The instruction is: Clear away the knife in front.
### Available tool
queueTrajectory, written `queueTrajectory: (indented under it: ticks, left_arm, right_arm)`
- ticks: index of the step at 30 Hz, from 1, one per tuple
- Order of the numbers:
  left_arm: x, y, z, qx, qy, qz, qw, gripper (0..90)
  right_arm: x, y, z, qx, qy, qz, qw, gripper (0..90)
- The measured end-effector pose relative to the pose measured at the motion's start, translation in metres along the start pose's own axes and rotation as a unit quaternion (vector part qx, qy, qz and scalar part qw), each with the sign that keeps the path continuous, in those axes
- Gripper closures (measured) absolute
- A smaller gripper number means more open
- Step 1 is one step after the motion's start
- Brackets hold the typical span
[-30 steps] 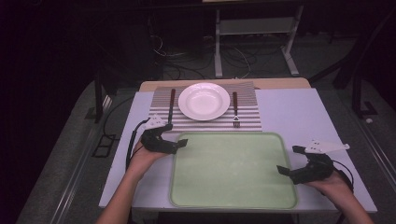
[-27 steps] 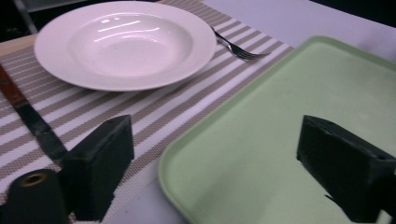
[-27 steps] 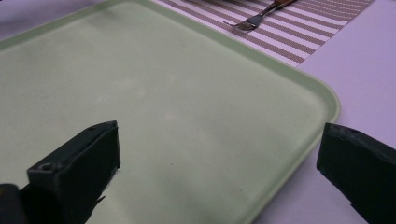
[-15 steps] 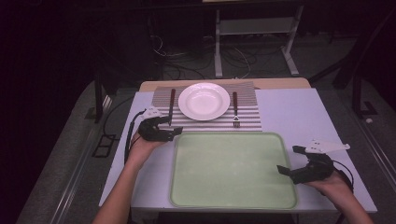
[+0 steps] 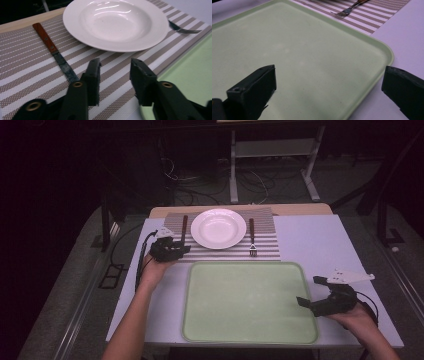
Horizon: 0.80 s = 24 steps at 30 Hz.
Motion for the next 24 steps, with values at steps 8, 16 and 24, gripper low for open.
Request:
queueTrajectory:
  ticks: [8,16,24]
  left_arm:
    - [0.021,0.002,0.009,-0.003,-0.011,0.031,0.9995,84.7]
    - [0.034,0.007,0.017,-0.008,-0.017,0.049,0.9986,89.4]
    - [0.041,0.009,0.017,-0.007,-0.022,0.060,0.9979,89.5]
  right_arm:
    - [0.000,0.000,0.000,0.002,0.000,0.001,1.0000,0.0]
    - [0.001,0.000,0.000,-0.003,-0.002,0.001,1.0000,0.0]
    - [0.001,0.000,0.000,-0.004,-0.002,0.002,1.0000,0.0]
Point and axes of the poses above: each handheld gripper's, and its own axes: x roughly forward along the jaws, y roughly out of its underside, z roughly to its left, the point moved 1 cm from there along x, roughly forward along the jaws, and after that the axes turned 5 degrees about -y, right-handed, at the moved point
